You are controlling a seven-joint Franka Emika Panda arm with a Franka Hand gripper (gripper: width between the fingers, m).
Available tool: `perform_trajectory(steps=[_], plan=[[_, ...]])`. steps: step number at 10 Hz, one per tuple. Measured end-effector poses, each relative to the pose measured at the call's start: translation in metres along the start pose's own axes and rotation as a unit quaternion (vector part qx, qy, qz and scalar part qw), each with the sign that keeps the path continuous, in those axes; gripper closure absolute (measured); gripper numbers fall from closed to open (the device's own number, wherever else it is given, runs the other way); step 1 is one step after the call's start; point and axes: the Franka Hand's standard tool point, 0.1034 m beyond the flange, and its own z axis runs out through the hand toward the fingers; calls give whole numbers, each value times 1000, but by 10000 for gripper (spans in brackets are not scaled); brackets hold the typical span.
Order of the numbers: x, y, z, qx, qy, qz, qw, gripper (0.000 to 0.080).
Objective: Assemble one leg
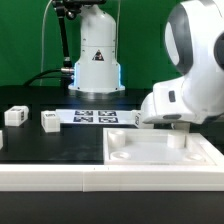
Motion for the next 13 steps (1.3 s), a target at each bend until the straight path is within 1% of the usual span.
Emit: perform_trajectory(steps=[1, 2, 3, 5, 6, 7, 13], plan=[[4, -1, 4, -1, -30, -2, 1000, 150], [2, 0, 8, -4, -48, -2, 999, 150], [2, -1, 7, -4, -46, -3, 999, 150], [2, -1, 7, -4, -46, -3, 999, 448], [2, -1, 7, -4, -46, -3, 999, 448], [2, -1, 7, -4, -46, -3, 999, 509], [2, -1, 7, -4, -46, -3, 999, 509]])
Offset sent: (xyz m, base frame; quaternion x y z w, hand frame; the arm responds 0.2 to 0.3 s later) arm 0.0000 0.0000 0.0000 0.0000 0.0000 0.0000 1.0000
